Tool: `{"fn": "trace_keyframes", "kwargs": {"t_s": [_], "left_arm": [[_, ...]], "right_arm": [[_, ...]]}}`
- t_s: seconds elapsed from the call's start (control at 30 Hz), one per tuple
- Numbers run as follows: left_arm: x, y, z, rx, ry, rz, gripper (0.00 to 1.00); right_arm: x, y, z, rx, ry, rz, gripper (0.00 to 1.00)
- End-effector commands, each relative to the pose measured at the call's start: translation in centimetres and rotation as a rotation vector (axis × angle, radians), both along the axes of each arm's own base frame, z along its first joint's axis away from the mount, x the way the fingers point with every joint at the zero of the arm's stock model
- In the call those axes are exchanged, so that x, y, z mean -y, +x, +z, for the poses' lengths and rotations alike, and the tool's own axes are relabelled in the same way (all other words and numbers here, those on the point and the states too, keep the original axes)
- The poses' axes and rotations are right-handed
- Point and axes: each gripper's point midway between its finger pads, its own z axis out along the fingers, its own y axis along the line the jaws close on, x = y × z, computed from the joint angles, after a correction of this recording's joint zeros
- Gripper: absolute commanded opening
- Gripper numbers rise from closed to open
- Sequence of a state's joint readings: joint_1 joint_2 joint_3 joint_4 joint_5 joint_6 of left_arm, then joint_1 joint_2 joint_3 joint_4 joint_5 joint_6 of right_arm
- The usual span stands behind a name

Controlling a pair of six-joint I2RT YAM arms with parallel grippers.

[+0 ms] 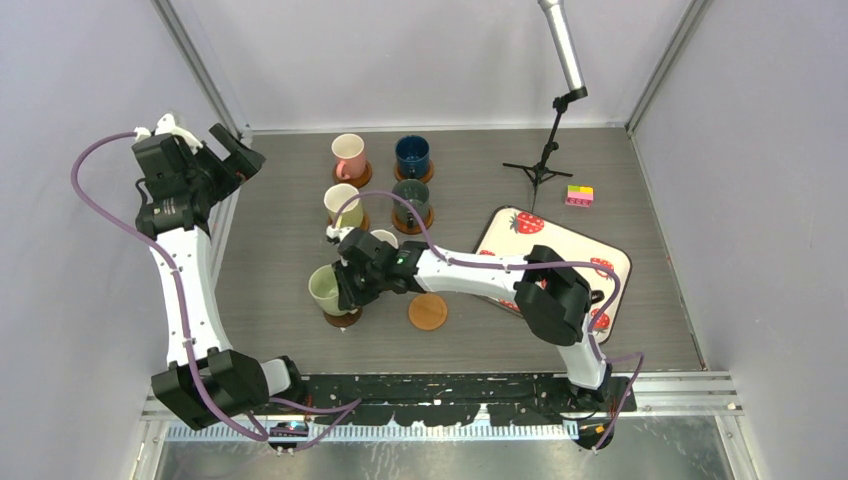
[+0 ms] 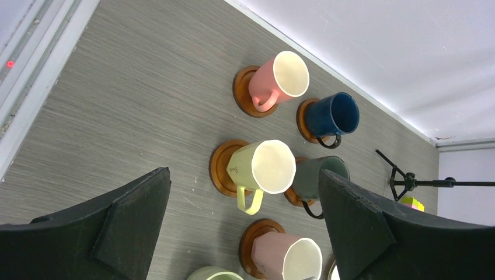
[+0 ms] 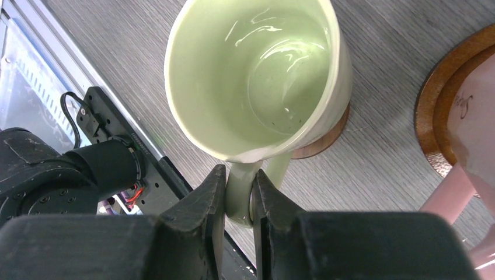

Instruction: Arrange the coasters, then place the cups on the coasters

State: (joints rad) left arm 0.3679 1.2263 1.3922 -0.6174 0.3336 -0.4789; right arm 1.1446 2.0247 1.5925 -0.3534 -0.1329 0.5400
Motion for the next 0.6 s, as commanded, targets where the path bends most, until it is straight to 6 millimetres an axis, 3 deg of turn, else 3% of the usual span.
{"fn": "trace_keyframes", "kwargs": {"t_s": [0.0,0.57], "left_arm": [[-0.2,0.4,1.1,0.055,0.03,-0.014,1.0],[-0.4,0.6,1.0,0.054,0.03,-0.01,1.0]], "right_arm": [[-2.6,0.4,3.9,0.043,0.16,-0.003,0.0],[-0.9,-0.3,3.7,0.033,0.145,-0.04,0.0]]}}
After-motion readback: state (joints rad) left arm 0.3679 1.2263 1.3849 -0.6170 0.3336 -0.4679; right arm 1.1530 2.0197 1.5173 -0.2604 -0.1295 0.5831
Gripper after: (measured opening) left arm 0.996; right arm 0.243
